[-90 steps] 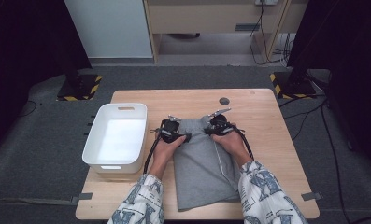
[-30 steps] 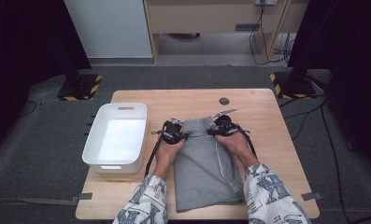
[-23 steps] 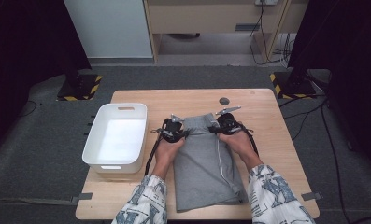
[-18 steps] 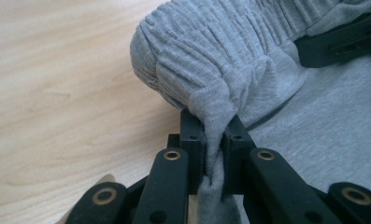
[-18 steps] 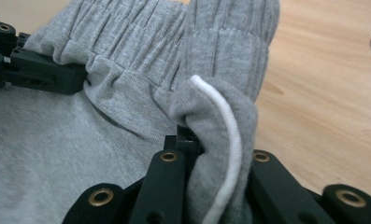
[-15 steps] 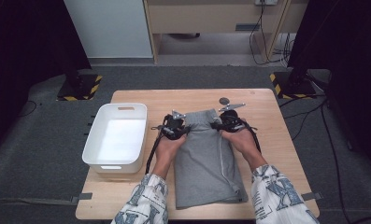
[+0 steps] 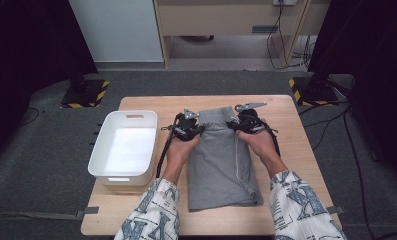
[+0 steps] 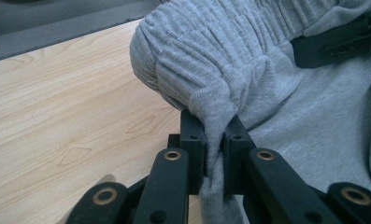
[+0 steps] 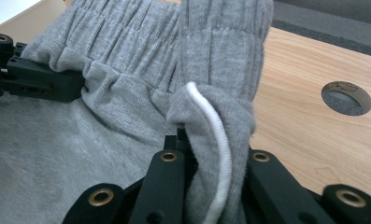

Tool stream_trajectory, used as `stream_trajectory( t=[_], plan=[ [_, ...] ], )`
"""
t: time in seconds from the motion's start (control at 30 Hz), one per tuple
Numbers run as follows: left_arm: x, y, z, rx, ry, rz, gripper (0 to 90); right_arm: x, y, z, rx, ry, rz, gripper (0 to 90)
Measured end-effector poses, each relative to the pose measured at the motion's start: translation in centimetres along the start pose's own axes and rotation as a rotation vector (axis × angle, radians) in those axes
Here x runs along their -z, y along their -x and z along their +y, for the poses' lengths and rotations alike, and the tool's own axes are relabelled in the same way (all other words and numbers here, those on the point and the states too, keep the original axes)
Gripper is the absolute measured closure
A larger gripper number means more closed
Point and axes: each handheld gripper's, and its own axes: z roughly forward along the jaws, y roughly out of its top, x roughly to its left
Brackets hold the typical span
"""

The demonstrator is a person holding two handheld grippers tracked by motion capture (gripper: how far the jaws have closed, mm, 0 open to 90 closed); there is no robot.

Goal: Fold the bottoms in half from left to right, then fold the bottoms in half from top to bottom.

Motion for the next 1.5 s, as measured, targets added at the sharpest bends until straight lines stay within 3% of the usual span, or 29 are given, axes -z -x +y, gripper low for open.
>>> stream_trajectory(
  t=[0.7,0.97,1.5],
  plan=[
    [0.3,-0.2,0.8,0.011,0.019,-0.008,82.0,0.4,0.0,0.7,0.002,0.017,-0.008,83.0],
    [0.6,-0.7,2.3,-0.006,0.029,0.01,82.0,0.6,0.1,2.2,0.005,0.033,-0.015,82.9],
    [0.8,-2.2,4.4,0.023,0.057,0.009,82.0,0.5,0.4,4.9,0.015,0.059,-0.025,82.9]
  ],
)
